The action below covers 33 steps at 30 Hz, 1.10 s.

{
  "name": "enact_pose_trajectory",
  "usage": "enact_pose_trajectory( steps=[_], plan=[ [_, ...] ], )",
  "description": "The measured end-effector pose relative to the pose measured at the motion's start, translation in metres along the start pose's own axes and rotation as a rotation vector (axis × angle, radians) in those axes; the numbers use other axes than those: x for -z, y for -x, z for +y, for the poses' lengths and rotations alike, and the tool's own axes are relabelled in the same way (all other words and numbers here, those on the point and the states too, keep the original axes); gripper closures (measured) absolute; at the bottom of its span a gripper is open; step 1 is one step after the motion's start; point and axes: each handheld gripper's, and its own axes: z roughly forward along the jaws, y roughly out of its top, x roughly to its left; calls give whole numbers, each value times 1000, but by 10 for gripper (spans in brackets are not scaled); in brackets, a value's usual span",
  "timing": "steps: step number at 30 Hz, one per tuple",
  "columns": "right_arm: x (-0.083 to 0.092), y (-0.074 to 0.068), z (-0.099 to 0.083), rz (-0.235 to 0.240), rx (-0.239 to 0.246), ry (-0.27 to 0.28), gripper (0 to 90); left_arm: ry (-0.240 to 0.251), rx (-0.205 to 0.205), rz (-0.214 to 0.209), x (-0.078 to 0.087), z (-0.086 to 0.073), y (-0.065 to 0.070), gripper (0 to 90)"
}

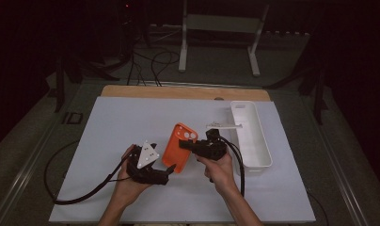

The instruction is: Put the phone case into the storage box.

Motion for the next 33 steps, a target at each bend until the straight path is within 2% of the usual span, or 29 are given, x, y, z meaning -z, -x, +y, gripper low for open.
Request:
enact_pose_trajectory(
  steps=[9, 11, 12, 18, 19, 22, 23, 26, 27, 29, 31, 32, 33],
  plan=[
    [8, -2, 2, -1, 62, 4, 840, 16, 38, -52, 3, 2, -8, 71],
    [10, -2, 3, 5, 73, 10, 841, 18, 46, -63, 3, 2, -8, 69],
    [12, -3, 4, 8, 83, 15, 841, 25, 59, -87, 3, 2, -10, 68],
    [21, -5, 8, 29, 128, 39, 841, 25, 73, -126, 2, 3, -13, 63],
    [24, -7, 9, 39, 148, 47, 841, 26, 74, -145, 1, 3, -14, 68],
    [27, -9, 11, 51, 169, 50, 840, 29, 73, -152, 1, 3, -14, 88],
    [27, -10, 11, 56, 178, 53, 840, 35, 79, -168, 1, 3, -14, 101],
    [28, -10, 12, 62, 184, 53, 841, 39, 80, -175, 1, 3, -14, 139],
    [28, -11, 12, 64, 192, 51, 840, 45, 87, -198, 1, 4, -15, 139],
    [28, -13, 12, 93, 219, 49, 840, 55, 87, -234, 1, 4, -16, 215],
    [28, -13, 12, 103, 226, 47, 840, 58, 88, -248, 1, 4, -16, 240],
    [27, -14, 11, 124, 241, 43, 841, 69, 91, -289, 1, 4, -16, 296],
    [27, -15, 11, 133, 247, 42, 841, 73, 91, -313, 1, 4, -17, 316]
  ],
)
